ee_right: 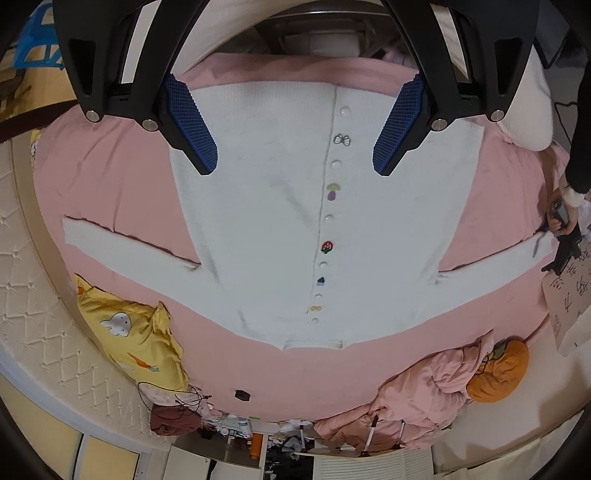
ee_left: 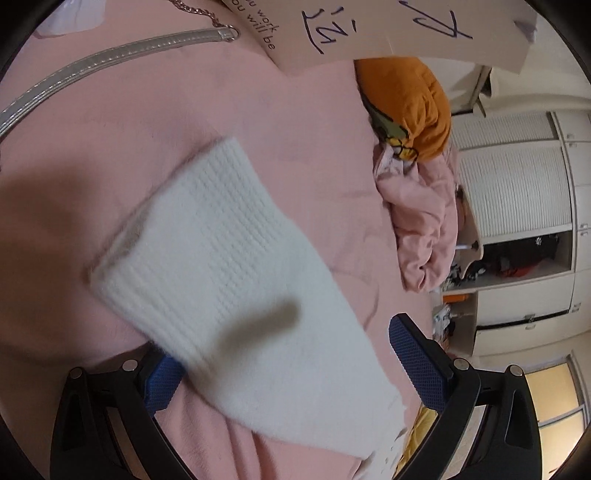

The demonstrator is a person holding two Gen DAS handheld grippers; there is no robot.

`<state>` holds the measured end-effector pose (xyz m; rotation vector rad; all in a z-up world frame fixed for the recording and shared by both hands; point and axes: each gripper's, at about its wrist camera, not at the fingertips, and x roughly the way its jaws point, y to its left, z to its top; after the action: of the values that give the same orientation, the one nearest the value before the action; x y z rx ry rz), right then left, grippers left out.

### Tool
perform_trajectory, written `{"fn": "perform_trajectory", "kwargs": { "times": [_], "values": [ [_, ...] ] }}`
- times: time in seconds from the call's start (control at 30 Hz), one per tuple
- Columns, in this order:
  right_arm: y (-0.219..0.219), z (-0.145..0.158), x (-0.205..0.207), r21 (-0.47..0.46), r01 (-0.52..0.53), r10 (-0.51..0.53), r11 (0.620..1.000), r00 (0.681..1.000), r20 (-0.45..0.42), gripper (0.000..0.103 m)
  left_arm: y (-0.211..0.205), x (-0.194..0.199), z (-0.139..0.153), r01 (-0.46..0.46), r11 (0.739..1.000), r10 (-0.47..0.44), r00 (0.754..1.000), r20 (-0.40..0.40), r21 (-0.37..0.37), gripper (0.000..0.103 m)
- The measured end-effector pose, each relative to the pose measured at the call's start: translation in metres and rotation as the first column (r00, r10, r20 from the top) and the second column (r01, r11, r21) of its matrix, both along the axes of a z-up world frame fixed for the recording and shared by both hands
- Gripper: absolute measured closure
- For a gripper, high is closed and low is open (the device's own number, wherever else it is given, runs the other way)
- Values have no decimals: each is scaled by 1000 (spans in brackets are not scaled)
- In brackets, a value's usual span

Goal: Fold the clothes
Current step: 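Grasp the sleeve cuff with the left gripper and lift it, then carry the sleeve across the body toward the collar and open the left gripper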

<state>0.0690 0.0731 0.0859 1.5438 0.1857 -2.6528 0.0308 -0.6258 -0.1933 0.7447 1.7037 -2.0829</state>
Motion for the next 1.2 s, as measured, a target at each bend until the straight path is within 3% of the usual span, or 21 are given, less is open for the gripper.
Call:
{"fn": "perform_trajectory", "kwargs": {
  "times": [0.03,0.07,0.1,0.13,0.17,0.3,0.43,0.5,0.63,0.7,0.83,1.0,1.1,1.2],
  "values": [
    [-1,-1,0,-3,-3,3,1000,1000,3,17,0,2,0,-2,1000,3,1000,29,-13,23],
    [-2,-2,1,-6,-6,6,1000,1000,6,17,0,2,-1,-10,1000,11,997,73,-20,51],
    [-3,-3,1,-9,-9,9,1000,1000,8,17,-4,5,-4,-23,1000,23,996,87,0,67],
    [-4,-4,1,-12,-12,12,1000,1000,11,17,-7,9,-8,-38,999,36,995,90,30,92],
    [-4,-5,2,-15,-14,15,1000,1000,14,17,-11,13,-12,-54,997,48,995,93,60,95],
    [-6,-8,4,-33,-18,18,999,1000,16,17,-8,13,0,-28,999,31,990,141,-21,95],
    [-1,-14,4,-67,-6,8,998,999,36,17,7,0,39,-45,988,60,993,99,-145,95],
    [3,-15,4,-81,2,1,997,999,33,17,16,-20,58,-1,981,21,994,103,-195,95],
    [15,-19,4,-109,22,-19,994,999,29,17,44,-62,83,113,953,-60,980,190,-282,95],
    [24,-23,3,-130,38,-33,991,999,39,17,63,-84,90,197,922,-111,959,260,-333,95],
    [43,-28,1,-160,69,-62,985,997,49,17,124,-135,92,379,826,-204,891,405,-418,95],
    [68,-33,0,-201,111,-101,973,993,59,17,204,-184,80,529,732,-313,821,477,-430,95],
    [81,-36,0,-217,125,-116,968,992,52,17,253,-208,70,614,664,-364,764,532,-427,95],
    [87,-43,-1,-218,106,-97,970,994,53,17,296,-225,63,668,622,-413,723,554,-409,95]
  ]
}}
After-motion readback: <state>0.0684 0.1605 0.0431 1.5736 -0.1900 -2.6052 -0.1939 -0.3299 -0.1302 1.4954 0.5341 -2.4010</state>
